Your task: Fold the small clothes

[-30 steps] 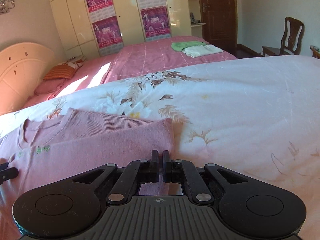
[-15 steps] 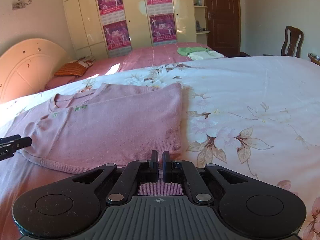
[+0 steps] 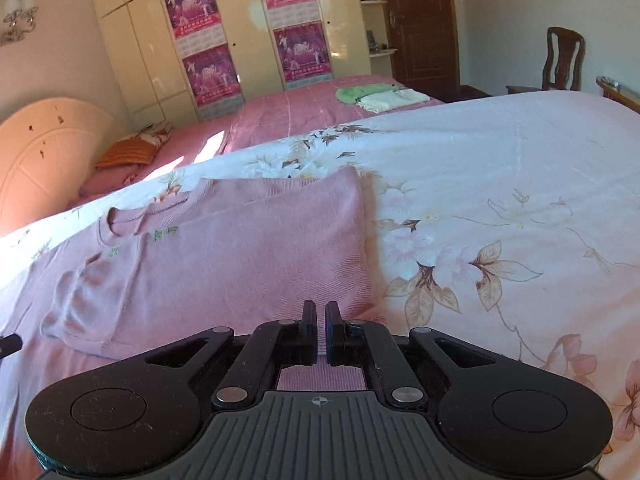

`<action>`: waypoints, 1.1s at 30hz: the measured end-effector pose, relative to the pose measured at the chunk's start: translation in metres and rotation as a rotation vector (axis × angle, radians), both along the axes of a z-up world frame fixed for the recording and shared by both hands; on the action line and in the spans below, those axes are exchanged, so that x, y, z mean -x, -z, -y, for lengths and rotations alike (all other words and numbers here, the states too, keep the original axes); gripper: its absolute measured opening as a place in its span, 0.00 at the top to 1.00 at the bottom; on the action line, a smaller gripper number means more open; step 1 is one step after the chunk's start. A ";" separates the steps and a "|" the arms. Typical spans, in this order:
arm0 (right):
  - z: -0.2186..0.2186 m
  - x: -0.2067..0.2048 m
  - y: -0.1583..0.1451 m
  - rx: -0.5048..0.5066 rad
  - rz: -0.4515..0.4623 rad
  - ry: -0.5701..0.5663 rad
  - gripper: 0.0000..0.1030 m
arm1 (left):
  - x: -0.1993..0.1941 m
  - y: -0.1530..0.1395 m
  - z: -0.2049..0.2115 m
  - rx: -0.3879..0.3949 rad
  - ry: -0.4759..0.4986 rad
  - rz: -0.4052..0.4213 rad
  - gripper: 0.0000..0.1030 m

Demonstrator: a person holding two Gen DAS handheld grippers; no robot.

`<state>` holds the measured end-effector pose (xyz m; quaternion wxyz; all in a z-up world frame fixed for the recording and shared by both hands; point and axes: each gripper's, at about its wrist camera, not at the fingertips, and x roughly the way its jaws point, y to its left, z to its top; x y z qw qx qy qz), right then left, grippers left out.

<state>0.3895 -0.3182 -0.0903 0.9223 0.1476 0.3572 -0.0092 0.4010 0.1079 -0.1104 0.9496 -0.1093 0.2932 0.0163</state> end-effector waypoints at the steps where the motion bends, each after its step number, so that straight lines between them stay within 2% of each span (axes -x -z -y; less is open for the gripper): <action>1: -0.003 0.000 0.001 -0.023 -0.007 0.001 0.97 | 0.010 -0.003 -0.025 0.035 -0.074 0.009 0.46; 6: -0.024 -0.004 0.003 -0.057 -0.021 -0.002 0.97 | 0.052 0.001 -0.141 0.140 -0.392 -0.016 0.47; 8: -0.034 -0.006 0.004 -0.072 -0.032 0.001 0.97 | 0.064 0.005 -0.182 0.212 -0.484 0.002 0.47; 10: -0.046 -0.010 0.005 -0.080 -0.040 0.000 0.97 | 0.073 0.011 -0.219 0.320 -0.560 0.020 0.47; 13: -0.064 -0.016 0.002 -0.089 -0.039 -0.010 0.97 | 0.077 0.020 -0.260 0.483 -0.617 0.057 0.47; 16: -0.078 -0.021 0.000 -0.109 -0.040 -0.009 0.97 | 0.074 0.027 -0.282 0.552 -0.637 0.085 0.47; 22: -0.091 -0.030 -0.003 -0.155 -0.055 0.066 0.97 | 0.060 0.039 -0.319 0.590 -0.635 0.153 0.49; 27: -0.098 -0.029 -0.009 -0.148 -0.052 0.074 0.97 | 0.050 0.041 -0.338 0.584 -0.643 0.163 0.54; 28: -0.098 -0.028 -0.009 -0.147 -0.053 0.077 0.97 | 0.048 0.040 -0.338 0.571 -0.652 0.152 0.61; 29: -0.097 -0.027 -0.010 -0.145 -0.053 0.082 0.97 | 0.046 0.039 -0.337 0.547 -0.662 0.131 0.78; 30: -0.096 -0.026 -0.010 -0.143 -0.054 0.087 0.97 | 0.043 0.037 -0.336 0.505 -0.672 0.100 0.87; 31: -0.093 -0.025 -0.011 -0.142 -0.054 0.092 0.97 | 0.042 0.033 -0.333 0.479 -0.667 0.090 0.88; 33: -0.088 -0.022 -0.012 -0.140 -0.051 0.102 0.97 | 0.046 0.017 -0.313 0.419 -0.597 0.158 0.88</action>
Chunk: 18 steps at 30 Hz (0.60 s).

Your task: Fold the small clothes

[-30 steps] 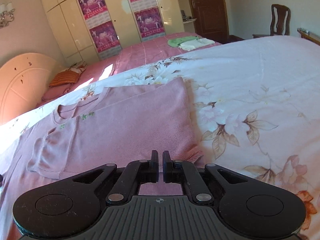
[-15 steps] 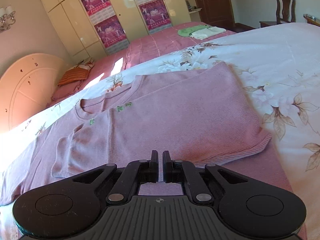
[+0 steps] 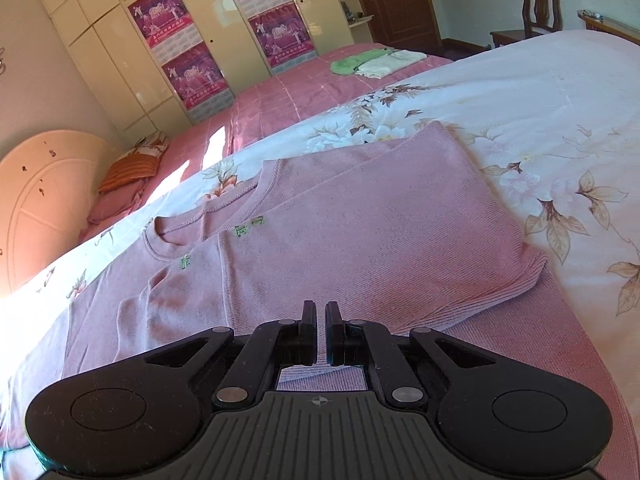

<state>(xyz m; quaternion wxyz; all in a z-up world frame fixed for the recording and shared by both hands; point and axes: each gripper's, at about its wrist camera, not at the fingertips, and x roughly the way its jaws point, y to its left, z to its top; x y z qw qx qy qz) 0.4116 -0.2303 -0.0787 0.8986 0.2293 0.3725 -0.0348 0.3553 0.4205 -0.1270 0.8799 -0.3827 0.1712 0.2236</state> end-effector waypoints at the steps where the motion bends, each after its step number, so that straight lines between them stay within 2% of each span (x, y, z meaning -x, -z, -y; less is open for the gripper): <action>1: 0.003 0.002 0.000 0.001 0.003 0.005 0.97 | 0.001 -0.012 0.018 -0.080 0.056 0.020 0.88; 3: 0.008 0.003 0.001 0.002 0.004 0.016 0.97 | -0.007 -0.032 0.064 -0.213 0.176 0.023 0.89; 6: 0.014 0.003 0.002 -0.016 0.003 0.035 0.97 | -0.027 -0.050 0.149 -0.305 0.405 0.050 0.89; 9: 0.015 0.006 0.001 -0.035 0.009 0.037 0.97 | -0.050 -0.054 0.229 -0.341 0.561 0.061 0.88; 11: 0.015 0.009 -0.002 -0.042 0.016 0.030 0.97 | -0.068 -0.050 0.277 -0.320 0.630 0.066 0.89; 14: 0.017 0.013 -0.008 -0.049 0.027 0.027 0.97 | -0.087 -0.044 0.335 -0.303 0.723 0.064 0.89; 18: 0.025 0.013 -0.015 -0.078 0.042 0.029 0.97 | -0.110 -0.029 0.394 -0.342 0.833 0.019 0.89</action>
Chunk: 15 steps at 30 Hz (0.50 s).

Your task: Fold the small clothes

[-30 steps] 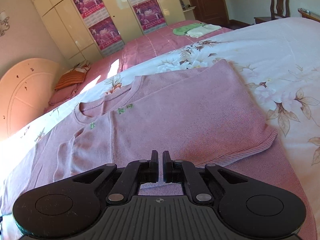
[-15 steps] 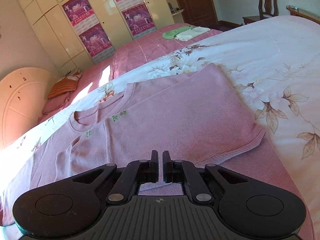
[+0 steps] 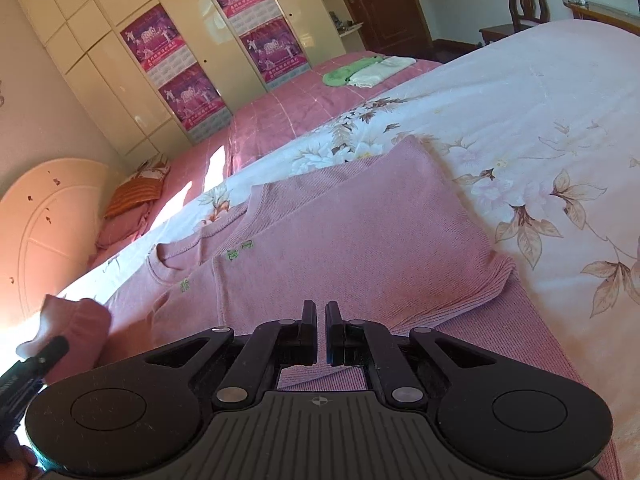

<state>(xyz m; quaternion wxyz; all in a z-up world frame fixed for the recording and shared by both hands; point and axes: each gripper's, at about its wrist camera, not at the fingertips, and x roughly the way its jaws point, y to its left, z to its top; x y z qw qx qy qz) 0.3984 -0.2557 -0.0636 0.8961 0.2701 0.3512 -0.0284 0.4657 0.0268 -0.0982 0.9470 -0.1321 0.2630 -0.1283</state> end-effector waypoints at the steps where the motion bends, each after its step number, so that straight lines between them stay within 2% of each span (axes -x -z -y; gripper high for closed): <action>1: 0.001 -0.001 -0.001 -0.009 0.003 -0.003 0.97 | -0.006 0.007 0.013 -0.026 0.019 -0.019 0.89; 3: 0.003 -0.002 -0.002 -0.039 0.003 -0.026 0.97 | -0.016 0.023 0.033 -0.054 0.075 -0.062 0.86; 5: 0.003 -0.003 0.000 -0.084 0.008 -0.059 0.96 | -0.018 0.040 0.053 -0.130 0.121 -0.093 0.60; 7: -0.001 -0.006 0.002 -0.104 -0.005 -0.089 0.96 | -0.001 0.043 0.068 -0.213 0.144 -0.051 0.46; 9: -0.008 -0.008 0.006 -0.105 -0.018 -0.106 0.96 | 0.017 0.037 0.063 -0.230 0.167 0.001 0.46; 11: -0.013 -0.010 0.010 -0.127 -0.015 -0.127 0.95 | 0.035 0.027 0.048 -0.239 0.126 0.030 0.46; 12: -0.016 -0.012 0.014 -0.145 -0.017 -0.137 0.91 | 0.043 0.024 0.035 -0.237 0.089 0.031 0.46; 13: -0.018 -0.013 0.016 -0.164 -0.009 -0.143 0.63 | 0.049 0.018 0.019 -0.227 0.037 0.031 0.46; 14: -0.021 -0.012 0.017 -0.179 0.013 -0.143 0.27 | 0.058 0.014 0.000 -0.216 -0.009 0.035 0.46; 15: -0.025 -0.012 0.017 -0.187 0.039 -0.154 0.24 | 0.065 0.012 -0.017 -0.212 -0.051 0.032 0.46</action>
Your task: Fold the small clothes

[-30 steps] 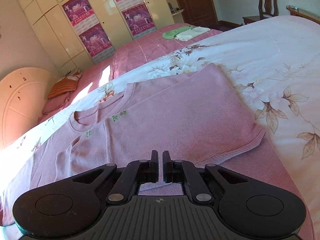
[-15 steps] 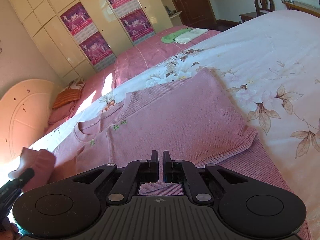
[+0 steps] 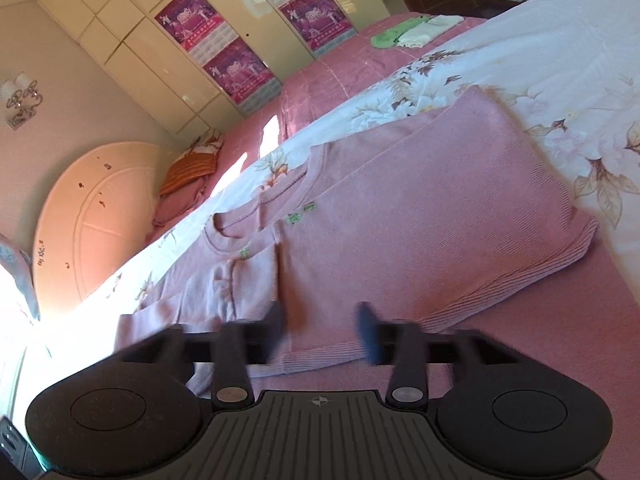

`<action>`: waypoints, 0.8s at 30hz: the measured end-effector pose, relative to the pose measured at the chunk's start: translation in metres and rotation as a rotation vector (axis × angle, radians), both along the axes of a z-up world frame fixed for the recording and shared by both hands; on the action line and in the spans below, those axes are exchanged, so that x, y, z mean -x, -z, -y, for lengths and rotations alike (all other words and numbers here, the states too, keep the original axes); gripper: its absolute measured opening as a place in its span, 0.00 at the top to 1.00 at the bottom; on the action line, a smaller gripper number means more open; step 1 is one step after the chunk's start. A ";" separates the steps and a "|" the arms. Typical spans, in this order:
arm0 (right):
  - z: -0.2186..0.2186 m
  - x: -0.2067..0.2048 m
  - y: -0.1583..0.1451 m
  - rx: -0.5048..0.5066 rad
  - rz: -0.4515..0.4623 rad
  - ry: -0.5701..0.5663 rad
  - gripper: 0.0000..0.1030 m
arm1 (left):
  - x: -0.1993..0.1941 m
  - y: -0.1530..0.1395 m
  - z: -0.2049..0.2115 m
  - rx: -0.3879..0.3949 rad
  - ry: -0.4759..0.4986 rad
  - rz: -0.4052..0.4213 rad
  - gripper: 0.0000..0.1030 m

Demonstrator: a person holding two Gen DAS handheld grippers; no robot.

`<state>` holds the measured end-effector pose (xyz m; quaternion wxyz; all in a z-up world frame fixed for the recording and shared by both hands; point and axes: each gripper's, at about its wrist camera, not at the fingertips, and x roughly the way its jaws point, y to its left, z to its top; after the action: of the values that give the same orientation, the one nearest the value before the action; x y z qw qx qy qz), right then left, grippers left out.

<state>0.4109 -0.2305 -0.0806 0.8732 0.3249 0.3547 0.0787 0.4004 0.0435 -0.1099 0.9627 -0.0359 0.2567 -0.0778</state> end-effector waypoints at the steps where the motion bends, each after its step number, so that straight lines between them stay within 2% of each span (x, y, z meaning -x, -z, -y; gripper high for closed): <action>1: -0.005 -0.001 0.000 -0.003 0.008 -0.016 0.25 | 0.007 0.001 -0.016 -0.008 -0.041 -0.008 0.46; 2: -0.010 -0.004 0.002 -0.017 0.014 -0.033 0.25 | 0.012 0.002 -0.032 -0.031 -0.089 -0.023 0.46; 3: -0.015 -0.008 0.004 -0.033 0.013 -0.048 0.30 | 0.016 0.005 -0.045 -0.047 -0.121 -0.039 0.46; 4: -0.019 -0.012 0.007 -0.047 0.003 -0.057 0.43 | 0.019 0.009 -0.059 -0.056 -0.158 -0.063 0.46; 5: -0.023 -0.016 0.011 -0.065 -0.014 -0.064 0.49 | 0.021 0.011 -0.071 -0.050 -0.188 -0.084 0.48; 8: -0.032 -0.031 0.027 -0.118 -0.074 -0.073 0.49 | 0.025 0.014 -0.096 -0.013 -0.244 -0.085 0.47; 10: -0.037 -0.039 0.029 -0.107 -0.069 -0.067 0.49 | 0.016 0.017 -0.103 -0.011 -0.254 -0.112 0.48; 11: -0.039 -0.041 0.027 -0.100 -0.059 -0.070 0.53 | 0.013 0.017 -0.104 -0.007 -0.253 -0.124 0.48; 12: -0.042 -0.046 0.027 -0.097 -0.059 -0.091 0.66 | 0.010 0.017 -0.105 -0.004 -0.248 -0.127 0.48; 13: -0.046 -0.051 0.026 -0.078 -0.073 -0.111 0.92 | 0.007 0.017 -0.105 -0.007 -0.249 -0.125 0.48; 14: -0.049 -0.052 0.023 -0.045 -0.064 -0.116 0.92 | 0.005 0.017 -0.105 -0.014 -0.247 -0.127 0.48; 17: -0.049 -0.042 0.001 0.057 0.038 -0.110 0.93 | 0.001 0.015 -0.106 -0.016 -0.256 -0.119 0.49; 20: -0.022 -0.025 -0.021 0.094 0.119 -0.012 0.93 | 0.000 0.017 -0.111 0.001 -0.255 -0.127 0.50; 21: -0.010 -0.022 -0.022 0.097 0.122 0.013 0.93 | 0.000 0.017 -0.111 0.003 -0.251 -0.126 0.50; 24: 0.003 -0.029 -0.007 0.157 0.045 -0.010 0.93 | 0.001 0.012 -0.110 0.014 -0.218 -0.095 0.58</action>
<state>0.4404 -0.2337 -0.0732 0.9033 0.2518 0.3416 0.0626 0.3991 0.1536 -0.1216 0.9518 -0.0742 0.2963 0.0274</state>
